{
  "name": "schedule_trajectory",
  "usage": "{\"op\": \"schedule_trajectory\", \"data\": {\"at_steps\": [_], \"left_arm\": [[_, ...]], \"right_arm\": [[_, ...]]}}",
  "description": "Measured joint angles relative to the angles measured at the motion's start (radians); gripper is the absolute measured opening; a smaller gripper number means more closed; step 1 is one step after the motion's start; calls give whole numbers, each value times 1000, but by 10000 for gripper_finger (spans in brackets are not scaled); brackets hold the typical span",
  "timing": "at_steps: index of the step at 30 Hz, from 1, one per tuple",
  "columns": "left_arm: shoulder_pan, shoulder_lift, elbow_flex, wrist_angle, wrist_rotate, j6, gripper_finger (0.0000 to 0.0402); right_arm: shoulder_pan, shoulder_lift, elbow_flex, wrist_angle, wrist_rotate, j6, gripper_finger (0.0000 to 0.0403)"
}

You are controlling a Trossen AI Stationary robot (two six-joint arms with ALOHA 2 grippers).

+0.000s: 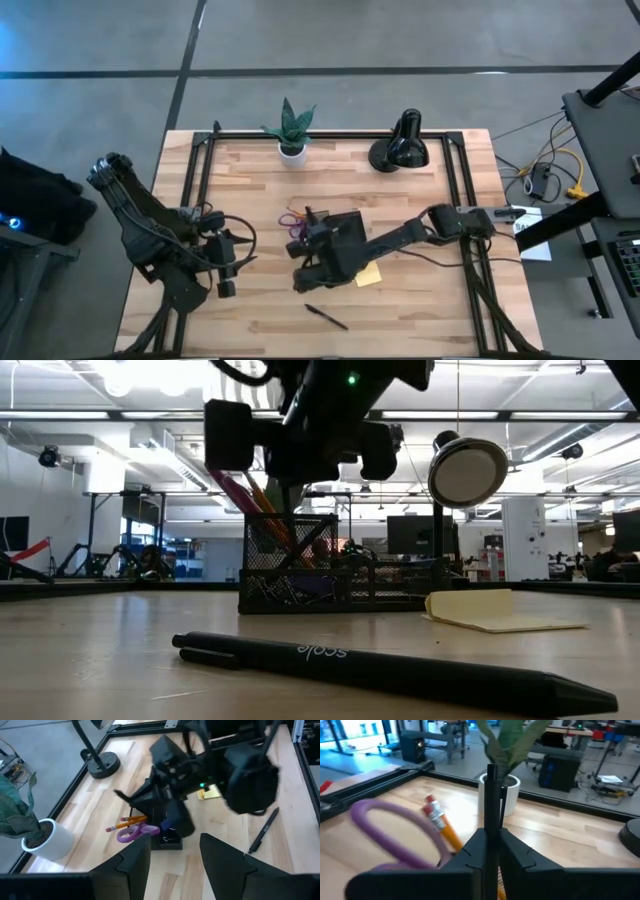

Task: Pick and place office supplies into organizer
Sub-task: Put the right pen into the desk organizer, then put the pen into the desk organizer

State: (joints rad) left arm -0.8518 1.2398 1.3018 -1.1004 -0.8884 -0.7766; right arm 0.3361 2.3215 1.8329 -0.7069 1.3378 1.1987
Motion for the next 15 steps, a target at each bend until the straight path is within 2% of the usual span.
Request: {"op": "schedule_trajectory", "data": {"at_steps": [9,15], "left_arm": [[0,2,0,22,4,-4,157],[0,2,0,56,4,-5,157]], "right_arm": [[54,0,6,2,-16,-68,117],[98,-1,32,0,-208,-148,154]]}}
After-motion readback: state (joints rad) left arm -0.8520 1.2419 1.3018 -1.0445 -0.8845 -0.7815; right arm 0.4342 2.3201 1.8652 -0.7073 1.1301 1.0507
